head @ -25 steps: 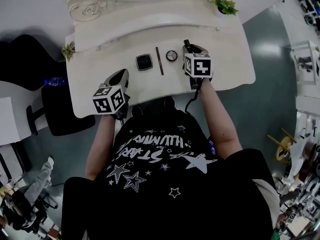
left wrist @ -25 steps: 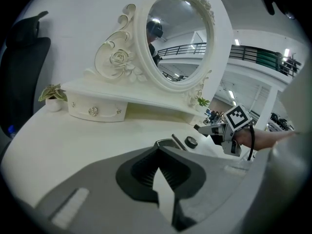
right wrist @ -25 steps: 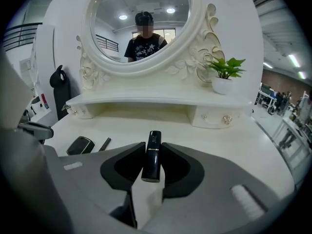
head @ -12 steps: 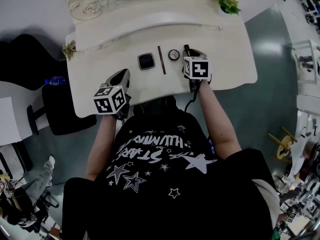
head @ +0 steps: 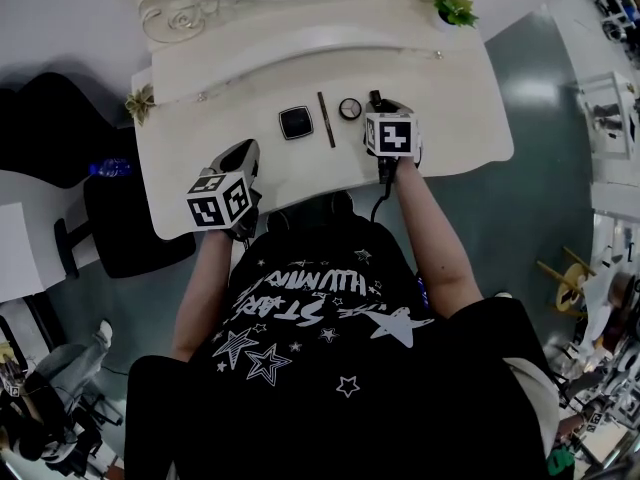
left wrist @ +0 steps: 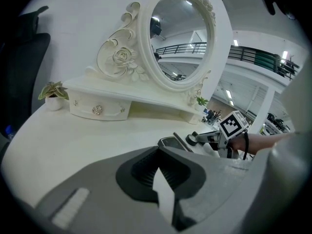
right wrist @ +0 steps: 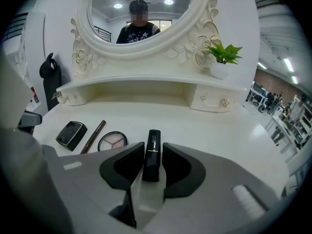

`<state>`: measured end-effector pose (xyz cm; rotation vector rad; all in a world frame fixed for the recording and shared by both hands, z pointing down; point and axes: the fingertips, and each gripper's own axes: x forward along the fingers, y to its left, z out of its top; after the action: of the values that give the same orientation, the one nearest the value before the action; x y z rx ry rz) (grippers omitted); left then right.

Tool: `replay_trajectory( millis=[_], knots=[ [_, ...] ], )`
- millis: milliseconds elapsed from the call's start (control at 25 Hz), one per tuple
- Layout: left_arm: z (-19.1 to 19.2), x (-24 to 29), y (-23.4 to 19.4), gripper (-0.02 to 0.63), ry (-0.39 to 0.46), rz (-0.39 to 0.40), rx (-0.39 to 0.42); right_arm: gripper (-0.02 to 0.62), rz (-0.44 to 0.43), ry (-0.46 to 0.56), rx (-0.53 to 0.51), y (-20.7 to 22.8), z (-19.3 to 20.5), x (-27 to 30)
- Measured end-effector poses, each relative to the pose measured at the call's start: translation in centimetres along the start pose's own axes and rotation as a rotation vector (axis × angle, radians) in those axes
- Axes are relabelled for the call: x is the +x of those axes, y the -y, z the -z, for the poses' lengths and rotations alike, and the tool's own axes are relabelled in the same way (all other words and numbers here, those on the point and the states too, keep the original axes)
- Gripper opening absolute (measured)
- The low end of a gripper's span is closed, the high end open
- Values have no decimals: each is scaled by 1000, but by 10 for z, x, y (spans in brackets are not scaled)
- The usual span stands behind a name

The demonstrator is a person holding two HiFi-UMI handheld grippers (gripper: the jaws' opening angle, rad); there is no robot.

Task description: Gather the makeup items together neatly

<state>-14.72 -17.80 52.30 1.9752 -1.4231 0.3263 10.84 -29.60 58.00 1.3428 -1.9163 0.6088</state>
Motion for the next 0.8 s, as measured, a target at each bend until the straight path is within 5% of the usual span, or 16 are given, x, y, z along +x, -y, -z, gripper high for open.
replay_trajectory(
  millis=[400, 800],
  knots=[
    [-10, -18, -20, 2, 32, 46, 5, 294, 36, 66, 39, -5, -17, -28],
    [-5, -57, -68, 2, 30, 62, 26, 410, 8, 128, 47, -71, -18, -55]
  ],
)
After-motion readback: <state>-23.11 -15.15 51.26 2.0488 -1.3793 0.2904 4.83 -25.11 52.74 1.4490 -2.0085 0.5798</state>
